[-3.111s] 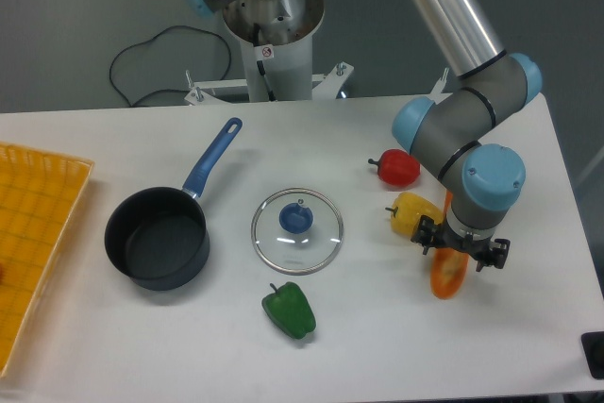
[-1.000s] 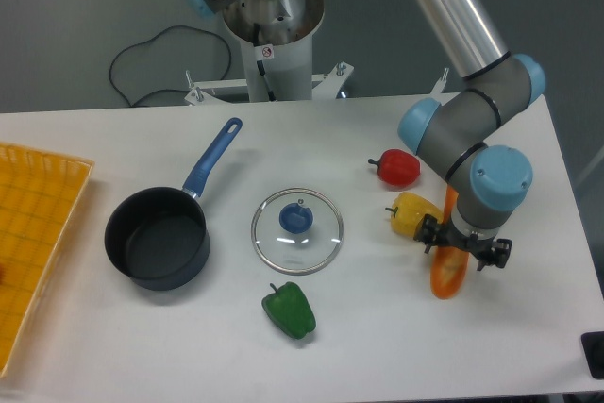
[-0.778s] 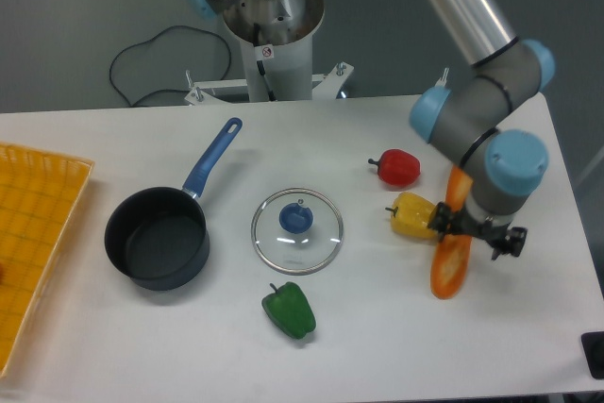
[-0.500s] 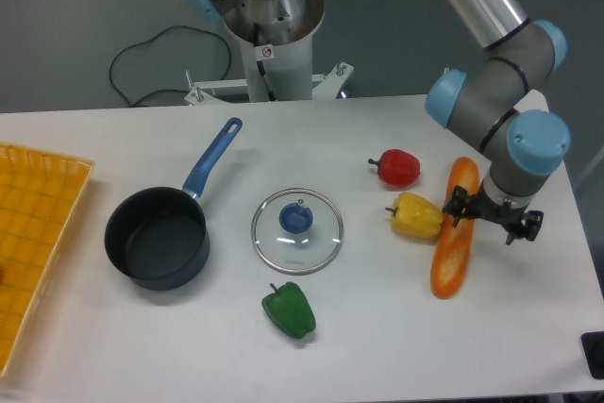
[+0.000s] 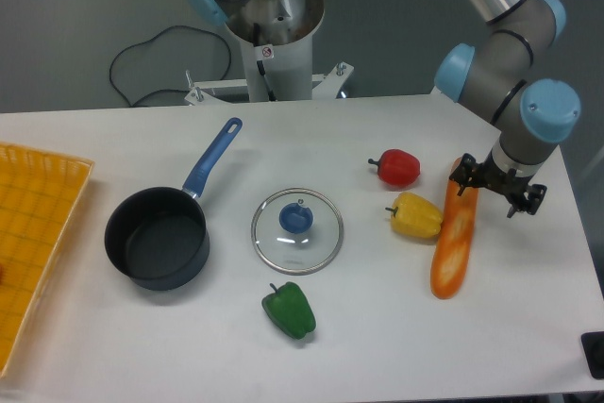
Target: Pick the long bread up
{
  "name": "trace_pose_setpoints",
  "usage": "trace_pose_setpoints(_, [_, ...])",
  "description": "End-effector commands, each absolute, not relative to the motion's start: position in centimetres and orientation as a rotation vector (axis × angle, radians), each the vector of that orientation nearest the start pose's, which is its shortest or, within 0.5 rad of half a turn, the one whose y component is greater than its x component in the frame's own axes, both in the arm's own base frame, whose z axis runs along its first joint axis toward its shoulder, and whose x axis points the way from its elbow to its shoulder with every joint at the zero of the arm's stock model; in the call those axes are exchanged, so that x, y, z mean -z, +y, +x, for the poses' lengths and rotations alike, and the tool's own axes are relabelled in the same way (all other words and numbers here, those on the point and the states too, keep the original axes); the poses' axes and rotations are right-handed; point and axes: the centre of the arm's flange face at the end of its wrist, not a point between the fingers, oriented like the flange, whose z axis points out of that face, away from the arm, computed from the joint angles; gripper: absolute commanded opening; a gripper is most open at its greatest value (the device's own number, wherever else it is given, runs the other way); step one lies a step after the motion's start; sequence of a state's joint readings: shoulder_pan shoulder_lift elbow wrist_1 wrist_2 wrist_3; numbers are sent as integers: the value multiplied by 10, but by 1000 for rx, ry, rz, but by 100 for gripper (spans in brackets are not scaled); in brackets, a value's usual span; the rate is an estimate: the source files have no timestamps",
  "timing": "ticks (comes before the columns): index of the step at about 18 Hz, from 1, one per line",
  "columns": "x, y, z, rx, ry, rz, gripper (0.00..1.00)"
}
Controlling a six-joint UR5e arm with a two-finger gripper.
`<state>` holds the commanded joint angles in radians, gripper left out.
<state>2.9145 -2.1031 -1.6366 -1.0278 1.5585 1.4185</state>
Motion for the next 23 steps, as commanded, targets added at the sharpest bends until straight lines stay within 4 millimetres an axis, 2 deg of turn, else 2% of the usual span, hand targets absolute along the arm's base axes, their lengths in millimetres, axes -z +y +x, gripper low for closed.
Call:
trace_pose_setpoints(1, [-196, 266, -586, 108, 146, -3134, 100])
trace_pose_setpoints(2, [-200, 261, -584, 104, 155, -3131, 100])
trace_pose_setpoints(4, [-207, 261, -579, 91, 163, -3131, 100])
trace_pose_setpoints(6, [-199, 261, -571, 109, 176, -3140, 100])
trace_pose_setpoints(8, [-202, 260, -571, 99, 176, -3139, 100])
trace_pose_setpoints(10, [-198, 260, -566, 114, 183, -3139, 100])
trace_pose_setpoints(12, [-203, 259, -566, 76, 185, -3136, 100])
trace_pose_setpoints(14, [-224, 257, -567, -6, 240, -3126, 100])
trace_pose_setpoints(18, [-235, 246, -572, -94, 314, -3111, 100])
trace_pose_setpoints(23, [-230, 238, -574, -185, 325, -3103, 100])
